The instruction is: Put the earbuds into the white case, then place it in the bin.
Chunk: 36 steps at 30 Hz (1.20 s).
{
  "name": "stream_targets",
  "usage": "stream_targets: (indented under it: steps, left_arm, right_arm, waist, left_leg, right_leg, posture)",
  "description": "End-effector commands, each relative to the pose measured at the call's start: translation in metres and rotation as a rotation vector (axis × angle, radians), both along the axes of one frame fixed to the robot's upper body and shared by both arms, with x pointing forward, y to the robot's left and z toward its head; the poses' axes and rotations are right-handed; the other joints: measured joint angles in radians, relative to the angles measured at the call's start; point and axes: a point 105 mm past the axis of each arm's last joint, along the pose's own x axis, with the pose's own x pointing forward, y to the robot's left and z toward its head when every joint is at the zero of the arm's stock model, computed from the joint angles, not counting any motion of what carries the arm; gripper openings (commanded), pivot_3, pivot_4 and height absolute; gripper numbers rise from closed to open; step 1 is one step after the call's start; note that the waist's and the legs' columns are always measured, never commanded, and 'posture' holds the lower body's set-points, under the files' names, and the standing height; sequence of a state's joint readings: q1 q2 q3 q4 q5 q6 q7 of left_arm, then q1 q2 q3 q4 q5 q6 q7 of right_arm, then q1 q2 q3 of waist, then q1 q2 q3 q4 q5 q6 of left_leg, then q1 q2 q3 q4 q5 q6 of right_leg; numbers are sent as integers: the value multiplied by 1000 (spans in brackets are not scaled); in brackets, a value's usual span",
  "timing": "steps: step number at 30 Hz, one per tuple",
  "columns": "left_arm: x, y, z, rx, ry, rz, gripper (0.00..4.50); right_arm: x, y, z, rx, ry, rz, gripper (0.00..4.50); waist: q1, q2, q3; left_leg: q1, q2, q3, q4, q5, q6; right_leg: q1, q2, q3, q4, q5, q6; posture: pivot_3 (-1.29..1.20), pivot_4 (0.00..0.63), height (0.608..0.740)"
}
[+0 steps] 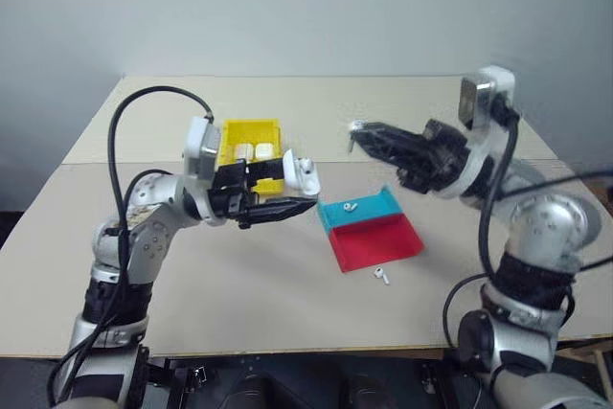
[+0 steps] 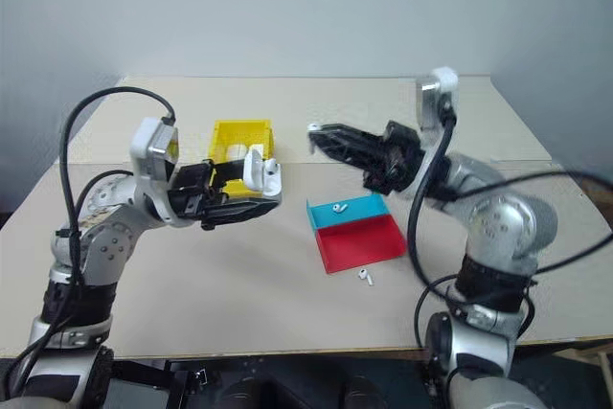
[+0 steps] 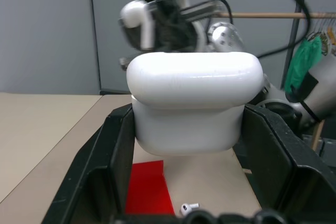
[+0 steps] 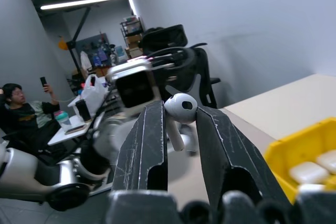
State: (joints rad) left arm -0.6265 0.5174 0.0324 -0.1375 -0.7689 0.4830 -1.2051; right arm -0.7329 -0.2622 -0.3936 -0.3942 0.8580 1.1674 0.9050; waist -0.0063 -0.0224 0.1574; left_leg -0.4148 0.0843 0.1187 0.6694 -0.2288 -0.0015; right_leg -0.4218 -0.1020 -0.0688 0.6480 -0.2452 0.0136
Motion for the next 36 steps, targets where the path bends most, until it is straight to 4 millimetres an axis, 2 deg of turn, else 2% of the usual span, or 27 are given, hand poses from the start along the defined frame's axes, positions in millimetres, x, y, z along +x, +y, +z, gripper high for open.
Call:
stream_targets:
  steps: [1, 10, 20, 29, 36]
  left_arm:
    - [0, -7, 9, -16, -52, -30, 2776]
    - [1, -9, 10, -16, -62, -48, 2776]
    - [-1, -4, 9, -13, -66, -31, 2776]
    - [-2, -4, 9, -15, -72, -29, 2776]
    - [-2, -3, 8, -12, -74, -27, 2776]
  right_arm:
    - [-17, 8, 3, 2, -48, -21, 644]
    - [-22, 20, -9, -67, -60, -31, 644]
    - [-22, 18, -20, -140, -87, -21, 644]
    - [-24, 17, -24, -193, -121, -7, 3536]
    - [-26, 13, -21, -201, -137, 0, 3536]
  waist:
    - [2, 0, 0]
    - [3, 0, 0]
    - [4, 0, 0]
    - [7, 0, 0]
    - [8, 0, 0]
  left_leg:
    - [0, 0, 0, 0, 0, 0]
    - [0, 0, 0, 0, 0, 1]
    - [0, 0, -1, 0, -1, 2]
    - [0, 0, -1, 0, -1, 2]
    - [-1, 0, -1, 0, -1, 2]
  right_leg:
    - [0, 0, 0, 0, 0, 0]
    - [0, 0, 0, 0, 0, 0]
    - [0, 0, 0, -1, 0, 0]
    - [0, 0, 0, -1, 0, 0]
    - [0, 0, 0, -1, 0, 0]
  posture:
    - [0, 150, 740]
    - [0, 150, 740]
    - [0, 150, 740]
    - [0, 150, 740]
    - [0, 150, 740]
